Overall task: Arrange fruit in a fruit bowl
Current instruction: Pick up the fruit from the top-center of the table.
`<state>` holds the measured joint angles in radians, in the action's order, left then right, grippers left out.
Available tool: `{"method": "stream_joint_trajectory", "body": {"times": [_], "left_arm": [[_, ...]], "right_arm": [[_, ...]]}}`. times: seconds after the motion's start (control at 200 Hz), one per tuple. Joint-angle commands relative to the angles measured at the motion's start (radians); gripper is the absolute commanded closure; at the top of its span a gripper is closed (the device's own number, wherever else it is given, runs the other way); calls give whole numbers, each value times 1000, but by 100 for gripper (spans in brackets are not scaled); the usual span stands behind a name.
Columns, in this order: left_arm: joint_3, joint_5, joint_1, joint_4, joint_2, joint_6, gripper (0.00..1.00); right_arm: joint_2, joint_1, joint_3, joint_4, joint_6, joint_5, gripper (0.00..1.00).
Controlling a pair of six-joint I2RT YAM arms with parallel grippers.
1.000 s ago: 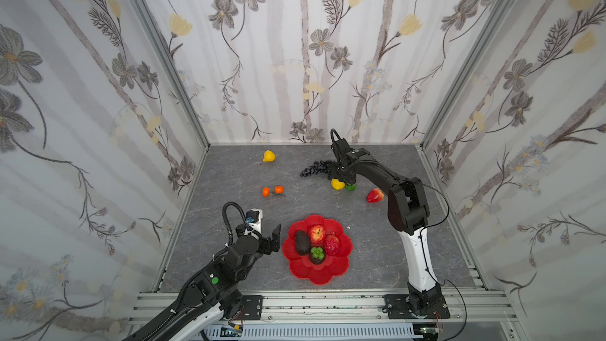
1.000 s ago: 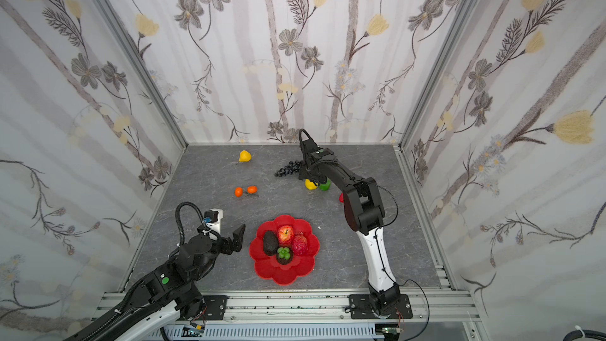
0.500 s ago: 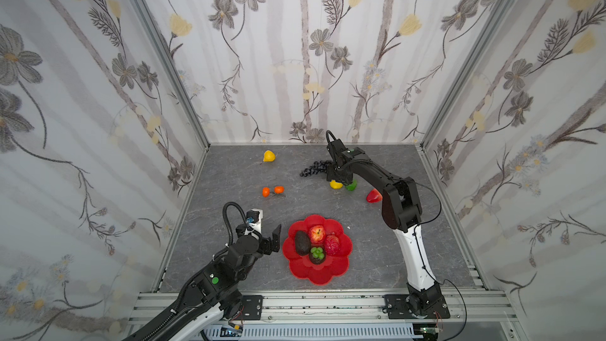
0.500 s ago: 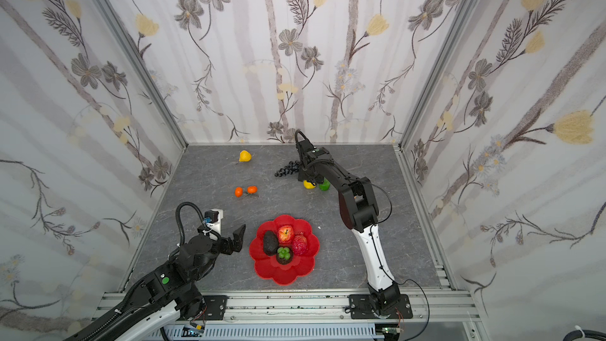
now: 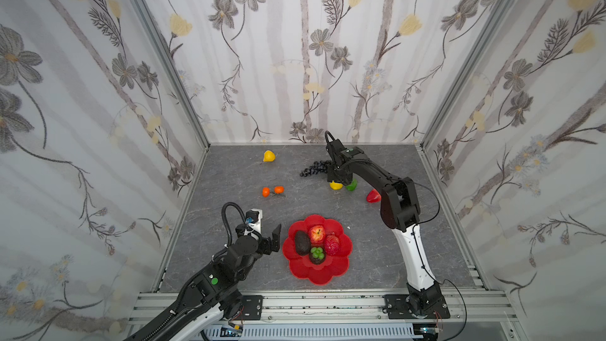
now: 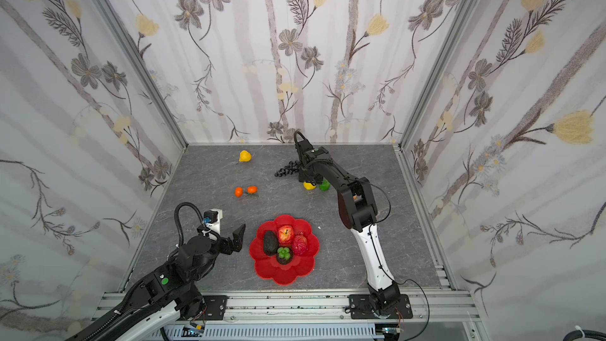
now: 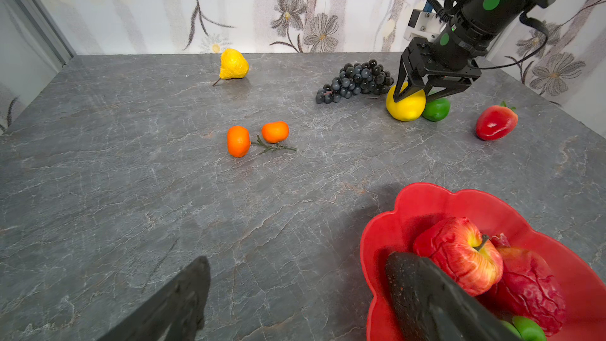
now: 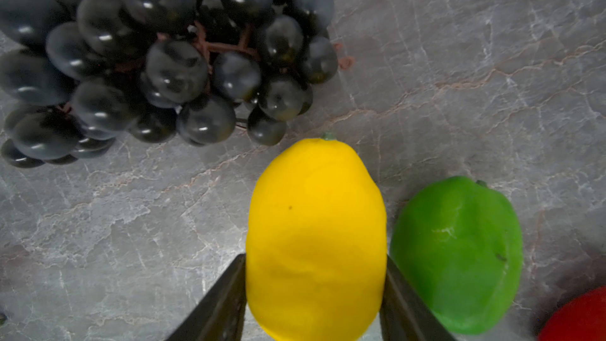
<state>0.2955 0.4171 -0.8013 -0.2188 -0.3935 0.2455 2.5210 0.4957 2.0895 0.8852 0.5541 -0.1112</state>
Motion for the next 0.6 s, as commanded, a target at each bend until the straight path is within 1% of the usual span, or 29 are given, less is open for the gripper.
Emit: {"method": "stream_joint_trajectory", "body": {"times": [0.0,0.22,0.35,0.475,0.595], "left_arm": [[-3,11,1,35,-6,0,2],[9,8,1,44,-49,7,2],[49,-13,5,37,-105,51,1],[118,-94,23,42,-204,143,1],[185,-197,54,67,-340,258,1]], "right_arm": [[-61,11,-56,-56,-26,7,42],[-266,44,-314,-262,-61,69,44],[-379,79,-469,-361,-99,77,45],[-512,125,-648,-493,-135,91,46],[-616,173,-788,-597,-152,97,48]]}}
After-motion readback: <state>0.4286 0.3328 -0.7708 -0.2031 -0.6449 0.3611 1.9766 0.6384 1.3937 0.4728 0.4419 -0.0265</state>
